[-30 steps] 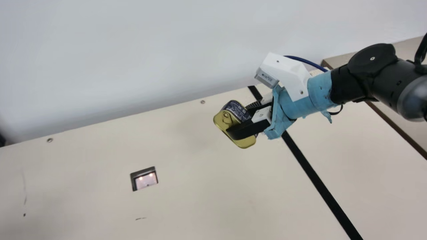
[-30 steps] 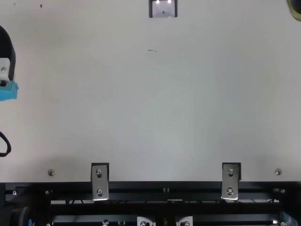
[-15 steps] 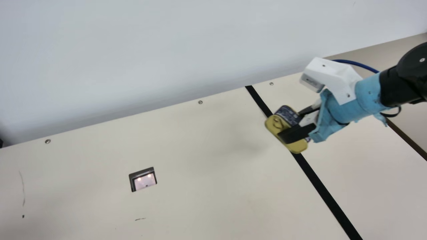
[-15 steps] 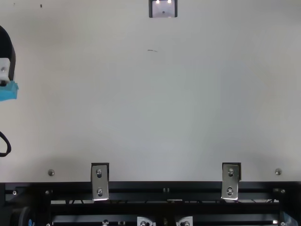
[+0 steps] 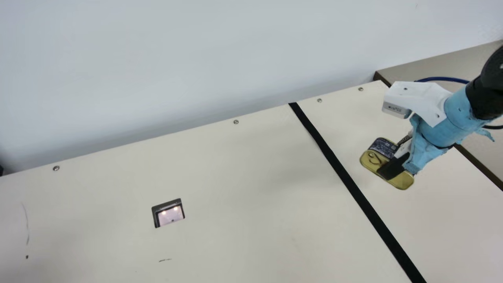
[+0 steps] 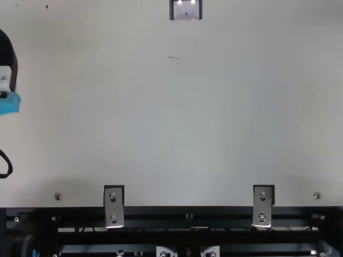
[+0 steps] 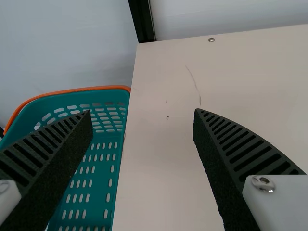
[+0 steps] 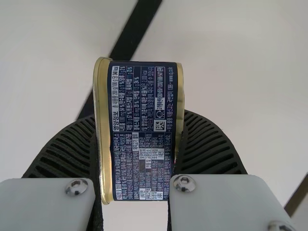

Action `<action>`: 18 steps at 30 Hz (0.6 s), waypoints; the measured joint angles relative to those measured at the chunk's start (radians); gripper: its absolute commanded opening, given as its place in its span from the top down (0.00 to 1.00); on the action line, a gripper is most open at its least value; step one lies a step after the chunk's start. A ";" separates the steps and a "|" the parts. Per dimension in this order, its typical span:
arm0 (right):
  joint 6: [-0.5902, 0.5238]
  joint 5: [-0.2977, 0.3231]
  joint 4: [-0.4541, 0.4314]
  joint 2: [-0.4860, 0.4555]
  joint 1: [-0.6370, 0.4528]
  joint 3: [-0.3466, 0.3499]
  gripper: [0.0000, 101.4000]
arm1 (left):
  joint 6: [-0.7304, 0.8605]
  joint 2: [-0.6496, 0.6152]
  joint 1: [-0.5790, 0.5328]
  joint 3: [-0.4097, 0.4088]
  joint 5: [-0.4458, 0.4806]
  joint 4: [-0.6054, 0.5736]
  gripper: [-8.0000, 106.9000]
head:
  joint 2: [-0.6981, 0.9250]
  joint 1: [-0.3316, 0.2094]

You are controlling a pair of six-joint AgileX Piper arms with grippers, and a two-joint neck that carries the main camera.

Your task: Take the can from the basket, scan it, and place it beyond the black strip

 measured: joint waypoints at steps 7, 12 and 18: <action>0.037 -0.024 -0.103 0.053 0.023 0.002 1.00 | 0.000 0.000 0.000 0.000 0.000 0.000 0.15 | 0.000 0.000; 0.057 -0.045 -0.129 0.080 0.036 0.026 1.00 | 0.000 0.000 0.000 0.000 0.000 0.000 0.15 | 0.000 0.000; 0.068 -0.083 -0.131 0.094 0.040 0.054 1.00 | 0.000 0.000 0.000 0.000 0.000 0.000 0.15 | 0.000 0.000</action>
